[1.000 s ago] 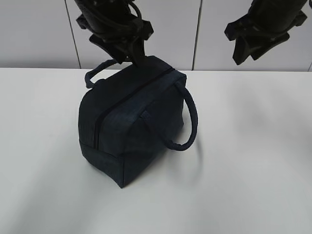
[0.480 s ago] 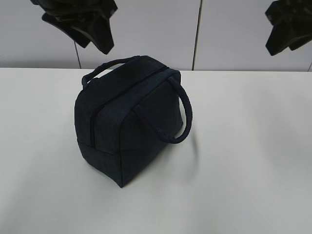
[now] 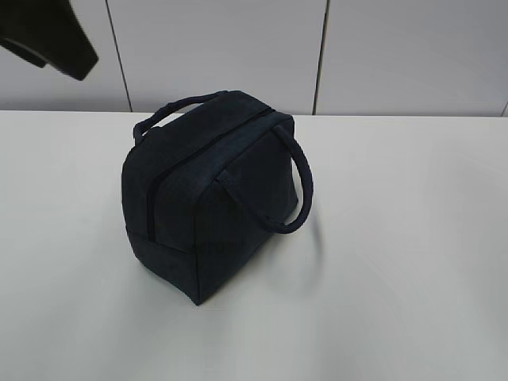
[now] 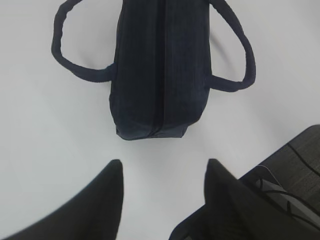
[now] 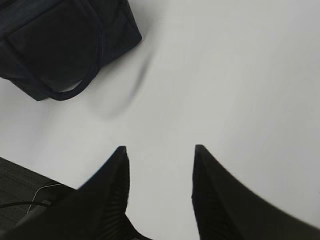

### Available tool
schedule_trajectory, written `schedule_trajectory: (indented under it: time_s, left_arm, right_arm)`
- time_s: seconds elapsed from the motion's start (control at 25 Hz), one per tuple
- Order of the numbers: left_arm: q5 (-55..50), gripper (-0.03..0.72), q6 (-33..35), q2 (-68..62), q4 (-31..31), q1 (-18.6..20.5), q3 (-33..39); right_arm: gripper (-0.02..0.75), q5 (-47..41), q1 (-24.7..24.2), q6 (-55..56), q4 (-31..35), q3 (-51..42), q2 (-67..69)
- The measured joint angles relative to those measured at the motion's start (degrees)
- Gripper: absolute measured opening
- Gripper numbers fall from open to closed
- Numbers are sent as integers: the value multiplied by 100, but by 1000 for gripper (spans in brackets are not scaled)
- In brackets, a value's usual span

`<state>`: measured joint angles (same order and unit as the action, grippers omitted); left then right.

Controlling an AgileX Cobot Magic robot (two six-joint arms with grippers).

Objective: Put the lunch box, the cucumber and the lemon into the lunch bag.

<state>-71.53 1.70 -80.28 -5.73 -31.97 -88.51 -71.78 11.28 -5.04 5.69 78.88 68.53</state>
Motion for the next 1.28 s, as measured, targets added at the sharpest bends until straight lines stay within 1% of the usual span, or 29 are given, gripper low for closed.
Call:
schedule_trajectory:
  time_s: [0.16,0.36,0.56,0.8,1.04,1.28]
  left_arm:
    - [-14,356,0,744,0,0,519]
    - [-28,316,-29,1677,-31,0,1248]
    - [-38,292,-53,2719,-31,0,2016]
    - [405,256,-63,4084,-44,0,2789]
    - [645,249,-63,5310,-25,0,3443]
    - [645,249,-63,6318,-1,0,4017]
  right_arm:
    - [316,-12,0,-68,52,-462,-763]
    - [316,-34,0,-323,52,-1031,-1753]
    - [316,-56,0,-469,52,-1559,-2935]
    - [316,-88,0,-504,52,-2048,-4135]
    - [316,-104,0,-587,74,-2529,-5143]
    - [316,-54,0,-595,86,-3193,-5993]
